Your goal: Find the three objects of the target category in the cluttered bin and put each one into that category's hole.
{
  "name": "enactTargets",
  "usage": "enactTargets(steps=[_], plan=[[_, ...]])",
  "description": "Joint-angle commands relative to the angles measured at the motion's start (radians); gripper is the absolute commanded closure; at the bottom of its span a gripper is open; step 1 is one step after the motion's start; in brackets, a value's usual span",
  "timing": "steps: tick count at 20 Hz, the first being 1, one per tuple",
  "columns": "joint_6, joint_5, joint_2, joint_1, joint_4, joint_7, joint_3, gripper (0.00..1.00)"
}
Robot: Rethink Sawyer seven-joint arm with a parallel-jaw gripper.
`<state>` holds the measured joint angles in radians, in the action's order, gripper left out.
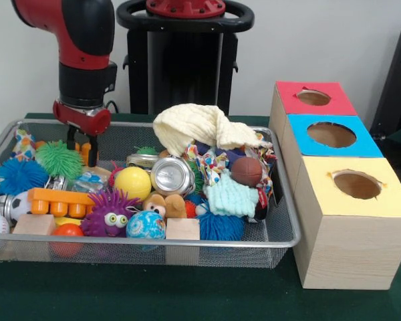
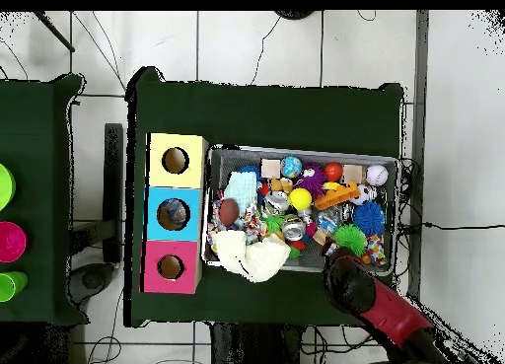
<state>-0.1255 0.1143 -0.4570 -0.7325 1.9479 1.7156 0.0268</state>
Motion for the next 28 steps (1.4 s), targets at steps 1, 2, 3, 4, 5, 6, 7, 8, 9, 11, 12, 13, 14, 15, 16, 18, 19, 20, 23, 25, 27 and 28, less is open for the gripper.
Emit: enactTargets(steps=[1, 2, 3, 4, 5, 6, 7, 8, 9, 11, 12, 13, 14, 15, 16, 18, 19, 20, 23, 25, 27, 28], plan=[[-0.093, 0.053, 0.104, -0.058, -0.071, 0.158, -0.102, 0.00], [-0.102, 0.054, 0.115, -0.061, -0.071, 0.160, -0.104, 0.00], [-0.112, 0.055, 0.125, -0.064, -0.071, 0.163, -0.106, 0.00], [-0.121, 0.055, 0.138, -0.069, -0.073, 0.165, -0.109, 0.00], [-0.133, 0.056, 0.146, -0.069, -0.069, 0.169, -0.109, 0.00], [-0.144, 0.059, 0.156, -0.073, -0.070, 0.171, -0.111, 0.00], [-0.146, 0.056, 0.164, -0.074, -0.072, 0.171, -0.114, 0.00], [-0.152, 0.057, 0.170, -0.075, -0.074, 0.171, -0.116, 0.00], [-0.151, 0.055, 0.169, -0.076, -0.073, 0.171, -0.117, 0.00], [-0.154, 0.052, 0.171, -0.081, -0.068, 0.174, -0.124, 0.00], [-0.148, 0.050, 0.171, -0.086, -0.064, 0.176, -0.132, 0.00], [-0.142, 0.047, 0.167, -0.088, -0.059, 0.177, -0.135, 0.00], [-0.140, 0.044, 0.162, -0.086, -0.056, 0.177, -0.133, 0.00], [-0.138, 0.041, 0.156, -0.084, -0.053, 0.179, -0.131, 0.00], [-0.137, 0.039, 0.153, -0.082, -0.052, 0.180, -0.129, 0.00], [-0.130, 0.041, 0.151, -0.092, -0.055, 0.179, -0.141, 0.00], [-0.129, 0.044, 0.149, -0.095, -0.052, 0.179, -0.146, 0.00], [-0.126, 0.046, 0.147, -0.102, -0.049, 0.181, -0.156, 0.00], [-0.110, 0.056, 0.125, -0.140, -0.018, 0.193, -0.208, 0.00], [-0.118, 0.073, 0.126, -0.184, 0.013, 0.214, -0.263, 0.00], [-0.163, 0.107, 0.128, -0.223, 0.035, 0.232, -0.315, 0.00], [-0.193, 0.130, 0.140, -0.256, 0.048, 0.250, -0.357, 0.00]])
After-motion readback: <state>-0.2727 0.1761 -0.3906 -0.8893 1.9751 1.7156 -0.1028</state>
